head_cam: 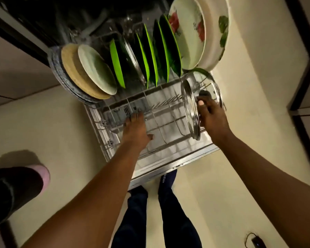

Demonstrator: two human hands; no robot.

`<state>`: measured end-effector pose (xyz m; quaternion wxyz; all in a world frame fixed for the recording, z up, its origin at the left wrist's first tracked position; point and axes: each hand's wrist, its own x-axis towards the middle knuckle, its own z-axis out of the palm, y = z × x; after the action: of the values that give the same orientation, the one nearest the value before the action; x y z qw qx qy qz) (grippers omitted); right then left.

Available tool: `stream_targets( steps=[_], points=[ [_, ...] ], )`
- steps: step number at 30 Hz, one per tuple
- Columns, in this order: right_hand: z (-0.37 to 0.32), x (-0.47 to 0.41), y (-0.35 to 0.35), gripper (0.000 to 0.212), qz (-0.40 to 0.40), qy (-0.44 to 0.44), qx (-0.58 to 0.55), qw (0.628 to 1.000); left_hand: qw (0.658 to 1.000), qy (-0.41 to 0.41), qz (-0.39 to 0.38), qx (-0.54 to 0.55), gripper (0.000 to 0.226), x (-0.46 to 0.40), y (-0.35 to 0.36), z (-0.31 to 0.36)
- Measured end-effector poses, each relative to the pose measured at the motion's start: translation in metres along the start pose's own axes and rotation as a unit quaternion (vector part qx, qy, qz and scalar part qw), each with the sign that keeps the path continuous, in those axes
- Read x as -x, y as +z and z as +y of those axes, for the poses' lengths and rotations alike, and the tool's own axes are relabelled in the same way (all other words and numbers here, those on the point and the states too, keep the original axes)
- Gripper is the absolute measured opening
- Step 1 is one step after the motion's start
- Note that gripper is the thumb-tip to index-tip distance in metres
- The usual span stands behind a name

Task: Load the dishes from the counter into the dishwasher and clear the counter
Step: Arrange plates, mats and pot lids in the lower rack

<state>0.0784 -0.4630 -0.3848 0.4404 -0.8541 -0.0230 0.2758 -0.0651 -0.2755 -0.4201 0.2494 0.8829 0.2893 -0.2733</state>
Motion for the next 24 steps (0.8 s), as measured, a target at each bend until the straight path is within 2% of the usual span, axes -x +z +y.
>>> stream_targets(
  steps=[4, 7, 11, 14, 16, 20, 24],
  points=[
    [0.032, -0.032, 0.014, 0.024, 0.003, -0.006, 0.031, 0.999, 0.997, 0.014, -0.047, -0.067, 0.121, -0.049, 0.031, 0.0],
    [0.038, -0.044, 0.018, 0.026, 0.007, 0.008, 0.031, 0.999, 0.99, 0.028, -0.042, -0.129, 0.128, -0.063, 0.046, 0.002],
    [0.035, -0.054, 0.025, 0.023, -0.011, 0.033, 0.029, 0.999, 0.987, 0.014, -0.042, -0.155, 0.124, -0.068, 0.065, -0.005],
    [0.037, -0.052, 0.023, 0.025, -0.002, 0.056, -0.019, 0.998, 0.98, 0.024, -0.002, -0.2, 0.116, -0.069, 0.077, -0.015],
    [0.044, -0.051, 0.021, 0.027, 0.01, 0.072, -0.039, 0.997, 0.983, 0.019, 0.015, -0.18, 0.112, -0.072, 0.081, -0.019],
    [0.053, -0.051, 0.025, 0.023, 0.019, 0.083, -0.069, 0.994, 0.984, 0.021, 0.001, -0.175, 0.111, -0.075, 0.089, -0.018],
    [0.052, -0.075, 0.04, 0.021, -0.018, 0.091, -0.022, 0.995, 0.984, 0.012, 0.052, -0.171, 0.109, -0.073, 0.095, -0.014]
  ],
)
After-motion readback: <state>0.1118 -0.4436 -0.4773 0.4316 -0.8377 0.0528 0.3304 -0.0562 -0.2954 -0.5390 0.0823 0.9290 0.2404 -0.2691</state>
